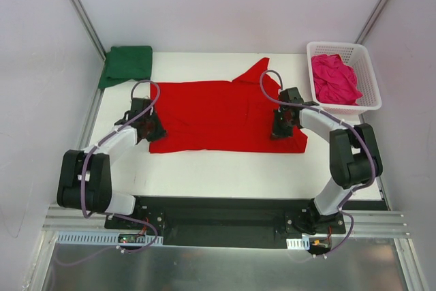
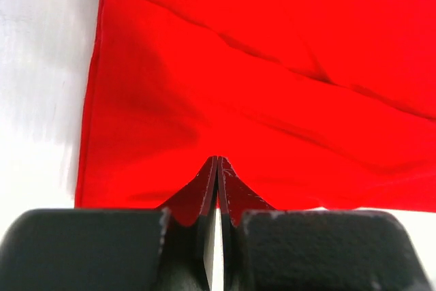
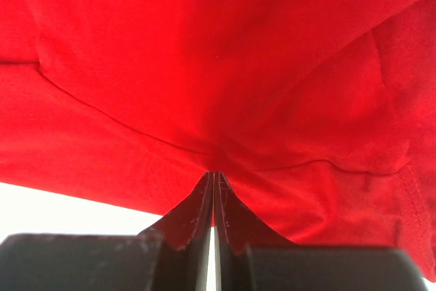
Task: Fold and stack the t-shirts
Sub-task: Fold the flattened tshirt in 1/3 of the way
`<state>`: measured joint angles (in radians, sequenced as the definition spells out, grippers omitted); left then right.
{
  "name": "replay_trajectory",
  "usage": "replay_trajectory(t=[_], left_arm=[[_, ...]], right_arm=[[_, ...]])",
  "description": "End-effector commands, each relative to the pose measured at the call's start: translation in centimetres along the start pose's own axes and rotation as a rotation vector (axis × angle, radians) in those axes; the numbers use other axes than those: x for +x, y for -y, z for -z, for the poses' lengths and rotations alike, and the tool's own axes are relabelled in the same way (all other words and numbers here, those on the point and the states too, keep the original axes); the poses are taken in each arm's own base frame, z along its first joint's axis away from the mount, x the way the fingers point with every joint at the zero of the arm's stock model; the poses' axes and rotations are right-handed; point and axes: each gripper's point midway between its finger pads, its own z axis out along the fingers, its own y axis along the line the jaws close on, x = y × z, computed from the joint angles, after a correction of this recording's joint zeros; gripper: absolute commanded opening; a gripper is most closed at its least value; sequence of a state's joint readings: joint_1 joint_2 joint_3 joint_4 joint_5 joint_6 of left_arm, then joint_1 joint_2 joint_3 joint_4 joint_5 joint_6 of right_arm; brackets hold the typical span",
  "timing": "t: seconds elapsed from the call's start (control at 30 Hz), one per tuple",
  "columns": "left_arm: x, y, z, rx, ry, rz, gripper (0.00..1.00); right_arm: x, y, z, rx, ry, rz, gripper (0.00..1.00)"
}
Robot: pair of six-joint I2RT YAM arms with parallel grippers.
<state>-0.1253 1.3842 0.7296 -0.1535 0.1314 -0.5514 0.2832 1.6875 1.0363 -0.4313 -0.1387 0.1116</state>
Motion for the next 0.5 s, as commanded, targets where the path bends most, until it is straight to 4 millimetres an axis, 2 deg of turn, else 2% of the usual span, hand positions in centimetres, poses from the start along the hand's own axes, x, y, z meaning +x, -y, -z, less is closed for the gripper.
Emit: replay_trajectory(t=[0.0, 0.13, 0.3, 0.43, 0.47], left_arm=[[-0.2, 1.0, -1.2, 0.034, -0.017, 0.006, 0.0], [0.3, 0.6, -2.4, 0.013, -0.058, 0.004, 0.0], [0.9, -0.4, -3.2, -0.033, -0.096, -0.003, 0.0], [0.7, -1.5, -3.0, -0.113, -0.108, -0.015, 0.0], [0.5, -2.0, -2.8, -0.142, -0.097, -0.026, 0.0]], right_arm=[[-0.2, 0.0, -0.3, 0.005, -0.005, 0.004, 0.05], [-0.3, 0.3, -0.6, 0.026, -0.018, 0.007, 0.05], [-0.1, 1.6, -0.6, 0.1, -0.045, 0.023, 0.05], [-0.2, 2.5, -0.3, 0.16, -0.053, 0.033, 0.05], [-0.2, 3.3, -0.1, 0.204, -0.053, 0.035, 0.05]])
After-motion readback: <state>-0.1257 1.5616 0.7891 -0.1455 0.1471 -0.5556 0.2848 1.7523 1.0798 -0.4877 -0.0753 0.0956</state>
